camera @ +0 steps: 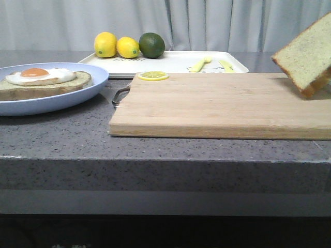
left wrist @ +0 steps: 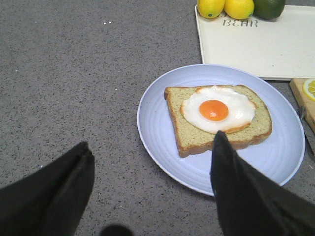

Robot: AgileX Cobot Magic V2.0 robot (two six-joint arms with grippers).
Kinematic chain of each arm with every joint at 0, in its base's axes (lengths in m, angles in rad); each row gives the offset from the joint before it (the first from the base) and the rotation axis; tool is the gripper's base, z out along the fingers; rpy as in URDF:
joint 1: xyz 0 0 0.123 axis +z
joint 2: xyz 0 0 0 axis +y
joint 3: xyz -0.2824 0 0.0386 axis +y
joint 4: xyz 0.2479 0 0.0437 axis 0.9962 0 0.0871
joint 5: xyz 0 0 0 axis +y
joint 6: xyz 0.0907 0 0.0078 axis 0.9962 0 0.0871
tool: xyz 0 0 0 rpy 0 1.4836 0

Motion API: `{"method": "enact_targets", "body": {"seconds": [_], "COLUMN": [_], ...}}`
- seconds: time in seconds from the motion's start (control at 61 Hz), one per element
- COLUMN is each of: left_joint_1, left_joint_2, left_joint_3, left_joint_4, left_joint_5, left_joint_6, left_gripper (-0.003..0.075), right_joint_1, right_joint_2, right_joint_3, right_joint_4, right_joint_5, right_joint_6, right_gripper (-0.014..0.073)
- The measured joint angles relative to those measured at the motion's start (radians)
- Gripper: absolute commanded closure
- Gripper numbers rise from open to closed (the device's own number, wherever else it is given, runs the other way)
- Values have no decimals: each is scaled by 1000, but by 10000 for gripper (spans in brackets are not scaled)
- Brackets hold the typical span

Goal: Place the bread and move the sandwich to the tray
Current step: 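Lift the bread slice and carry it over the egg toast on the plate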

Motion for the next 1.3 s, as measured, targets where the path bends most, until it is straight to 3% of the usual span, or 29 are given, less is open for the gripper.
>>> {"method": "enact_targets", "body": {"seconds": [0.361,0.656,0.87,1.034,1.296], "left_joint_1": [0,0,0,0,0], "left_joint_2": [0,0,0,0,0], "left_joint_3": [0,0,0,0,0], "left_joint_4": [0,2,2,2,2], "left_joint_5": [0,0,0,0,0], "left_joint_6": [0,0,0,0,0], "left_gripper": [225,225,225,225,225], "right_joint_1": [144,391,622,787,977], "right_joint_2": [-64,-64,-64,-16,190], "right_joint_3": [0,2,2,-15,-215], "right_joint_4": [62,229,341,487,532], "right_joint_5": [6,3,-173,-299,-416], "right_joint_6": [1,4,-4,-92,-102], "right_gripper": [484,484,484,484,484]}}
